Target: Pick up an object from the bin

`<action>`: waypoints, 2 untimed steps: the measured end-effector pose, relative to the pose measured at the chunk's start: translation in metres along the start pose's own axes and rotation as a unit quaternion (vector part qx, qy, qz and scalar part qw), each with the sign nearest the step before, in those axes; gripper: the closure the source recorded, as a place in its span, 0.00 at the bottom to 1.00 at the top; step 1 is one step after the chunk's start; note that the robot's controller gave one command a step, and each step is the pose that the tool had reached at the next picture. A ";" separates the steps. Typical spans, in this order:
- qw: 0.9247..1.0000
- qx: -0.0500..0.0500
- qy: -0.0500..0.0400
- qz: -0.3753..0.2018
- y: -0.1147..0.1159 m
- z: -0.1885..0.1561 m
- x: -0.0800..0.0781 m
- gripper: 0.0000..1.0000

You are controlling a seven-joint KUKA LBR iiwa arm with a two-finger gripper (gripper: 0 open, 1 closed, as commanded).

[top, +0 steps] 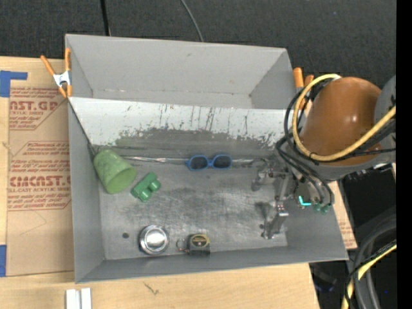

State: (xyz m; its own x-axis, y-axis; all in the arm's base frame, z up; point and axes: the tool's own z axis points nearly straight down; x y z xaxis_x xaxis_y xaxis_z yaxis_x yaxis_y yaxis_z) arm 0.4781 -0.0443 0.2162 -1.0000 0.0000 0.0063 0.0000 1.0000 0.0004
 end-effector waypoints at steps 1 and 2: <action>0.982 0.001 -0.008 -0.189 0.064 0.144 -0.053 0.00; 0.958 0.001 -0.006 -0.286 0.116 0.034 -0.008 0.00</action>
Offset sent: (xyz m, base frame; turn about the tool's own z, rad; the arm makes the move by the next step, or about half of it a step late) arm 0.0493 0.0638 -0.1462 -0.3804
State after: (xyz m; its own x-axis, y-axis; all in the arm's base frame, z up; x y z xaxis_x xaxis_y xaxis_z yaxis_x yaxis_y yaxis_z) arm 0.4860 0.0713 0.1817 -0.8359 -0.5488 -0.0067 -0.5488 0.8360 -0.0009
